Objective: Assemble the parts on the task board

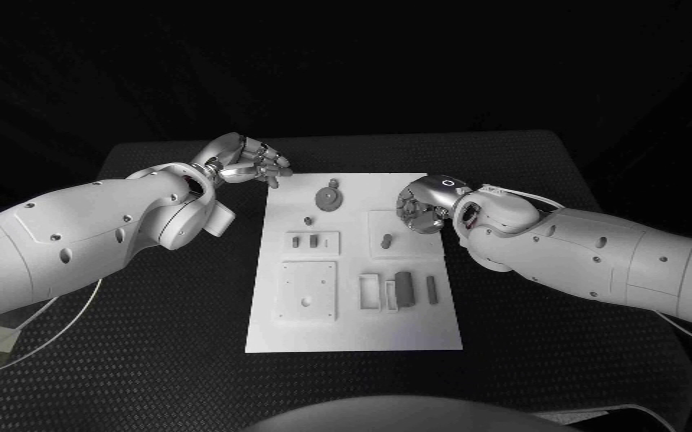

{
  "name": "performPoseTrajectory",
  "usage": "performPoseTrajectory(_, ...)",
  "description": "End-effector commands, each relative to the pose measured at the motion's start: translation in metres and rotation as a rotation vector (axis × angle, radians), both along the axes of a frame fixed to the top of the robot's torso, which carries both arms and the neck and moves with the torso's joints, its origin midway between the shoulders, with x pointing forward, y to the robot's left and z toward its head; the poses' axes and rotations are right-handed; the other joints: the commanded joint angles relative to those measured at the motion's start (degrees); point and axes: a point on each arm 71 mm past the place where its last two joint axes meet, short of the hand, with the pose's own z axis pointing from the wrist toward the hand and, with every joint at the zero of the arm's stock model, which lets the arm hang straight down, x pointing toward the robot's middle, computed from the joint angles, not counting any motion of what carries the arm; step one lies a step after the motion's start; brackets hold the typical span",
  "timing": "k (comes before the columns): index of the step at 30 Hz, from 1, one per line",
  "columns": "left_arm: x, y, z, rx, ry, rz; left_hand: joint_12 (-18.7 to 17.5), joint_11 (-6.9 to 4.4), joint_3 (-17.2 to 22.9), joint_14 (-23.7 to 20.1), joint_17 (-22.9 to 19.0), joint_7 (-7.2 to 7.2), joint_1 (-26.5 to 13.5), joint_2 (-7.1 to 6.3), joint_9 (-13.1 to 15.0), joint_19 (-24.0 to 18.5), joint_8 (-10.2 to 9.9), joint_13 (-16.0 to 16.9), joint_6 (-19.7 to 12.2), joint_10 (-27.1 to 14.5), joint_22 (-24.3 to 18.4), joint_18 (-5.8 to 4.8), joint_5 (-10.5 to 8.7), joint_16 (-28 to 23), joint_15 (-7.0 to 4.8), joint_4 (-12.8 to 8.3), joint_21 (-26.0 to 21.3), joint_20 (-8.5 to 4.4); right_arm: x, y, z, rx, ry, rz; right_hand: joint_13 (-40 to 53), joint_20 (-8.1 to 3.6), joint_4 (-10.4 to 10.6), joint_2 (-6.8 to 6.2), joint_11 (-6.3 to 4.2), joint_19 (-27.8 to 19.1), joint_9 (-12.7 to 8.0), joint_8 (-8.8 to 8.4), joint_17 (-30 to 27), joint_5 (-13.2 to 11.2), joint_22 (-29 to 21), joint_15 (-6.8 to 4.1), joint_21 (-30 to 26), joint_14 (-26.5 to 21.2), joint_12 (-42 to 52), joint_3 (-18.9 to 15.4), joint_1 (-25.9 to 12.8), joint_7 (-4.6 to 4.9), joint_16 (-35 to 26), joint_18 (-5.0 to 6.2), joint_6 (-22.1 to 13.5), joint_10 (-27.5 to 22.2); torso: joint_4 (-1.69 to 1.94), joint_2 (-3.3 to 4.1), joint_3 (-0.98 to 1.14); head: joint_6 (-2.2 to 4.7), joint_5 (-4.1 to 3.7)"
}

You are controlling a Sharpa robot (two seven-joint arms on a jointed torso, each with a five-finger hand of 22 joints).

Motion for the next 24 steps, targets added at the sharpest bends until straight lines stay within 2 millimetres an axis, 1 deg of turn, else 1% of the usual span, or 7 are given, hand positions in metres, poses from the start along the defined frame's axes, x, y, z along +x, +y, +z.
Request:
performPoseTrajectory(1, 0.0, -0.002, 0.001, -0.003, -0.002, -0.016, -0.3, 0.31, -0.3, 0.5, 0.1, -0.08, 0.2, 0.18, -0.1, 0.4, 0.2, -0.1, 0.2, 0.1, -0.1, 0.28, 0.25, -0.3, 0.0, -0.1, 0.1, 0.05, -0.007, -0.004, -0.015, -0.047, 0.076, 0.005, 0.0, -0.19, 0.0, 0.22, -0.09, 0.1, 1.6, 0.75, 0.1, 0.4, 1.1, -0.33, 0.2, 0.0, -0.1, 0.4, -0.1, -0.11, -0.3, 2.61, 0.7, 0.3, -0.01, 0.01, 0.02, 0.01, 0.01)
performPoseTrajectory(13, 0.001, -0.001, 0.001, -0.002, -0.003, -0.013, -0.4, 0.31, -0.3, 0.5, 0.2, -0.05, 0.3, 0.16, -0.1, 0.4, 0.1, -0.1, 0.1, 0.2, -0.1, 0.27, 0.25, -0.3, 0.0, -0.1, 0.1, 0.04, -0.004, -0.004, -0.007, -0.043, 0.048, 0.004, 0.0, -0.22, 0.0, 0.15, -0.11, 0.1, 1.7, 0.76, 0.1, 0.4, 1.1, -0.35, 0.1, 0.1, -0.1, 0.5, 0.0, -0.13, -0.3, 2.61, 0.7, 0.3, -0.01, 0.02, 0.02, 0.02, 0.01)
performPoseTrajectory(20, 0.001, -0.001, 0.001, -0.002, -0.002, -0.014, -0.4, 0.32, -0.3, 0.5, 0.3, -0.04, 0.3, 0.16, -0.1, 0.4, 0.1, -0.1, 0.1, 0.1, -0.1, 0.27, 0.25, -0.4, 0.0, -0.1, 0.1, 0.04, -0.002, -0.005, -0.003, -0.035, 0.027, -0.001, 0.1, -0.24, 0.0, 0.08, -0.12, 0.1, 1.8, 0.76, 0.1, 0.4, 1.1, -0.36, 0.2, 0.1, -0.1, 0.5, 0.0, -0.14, -0.3, 2.61, 0.7, 0.3, -0.01, 0.0, 0.0, 0.15, -0.04)
performPoseTrajectory(24, 0.001, -0.001, 0.0, -0.001, -0.002, -0.013, -0.4, 0.32, -0.3, 0.5, 0.3, -0.03, 0.3, 0.15, -0.1, 0.4, 0.1, -0.1, 0.1, 0.1, -0.1, 0.26, 0.25, -0.4, 0.0, -0.1, 0.1, 0.04, -0.001, -0.005, -0.002, -0.032, 0.022, -0.002, 0.1, -0.25, 0.0, 0.03, -0.12, 0.1, 1.8, 0.77, 0.1, 0.4, 1.1, -0.36, 0.2, 0.1, -0.1, 0.5, 0.0, -0.15, -0.4, 2.61, 0.7, 0.3, 0.01, -0.01, 0.03, 0.16, -0.03)
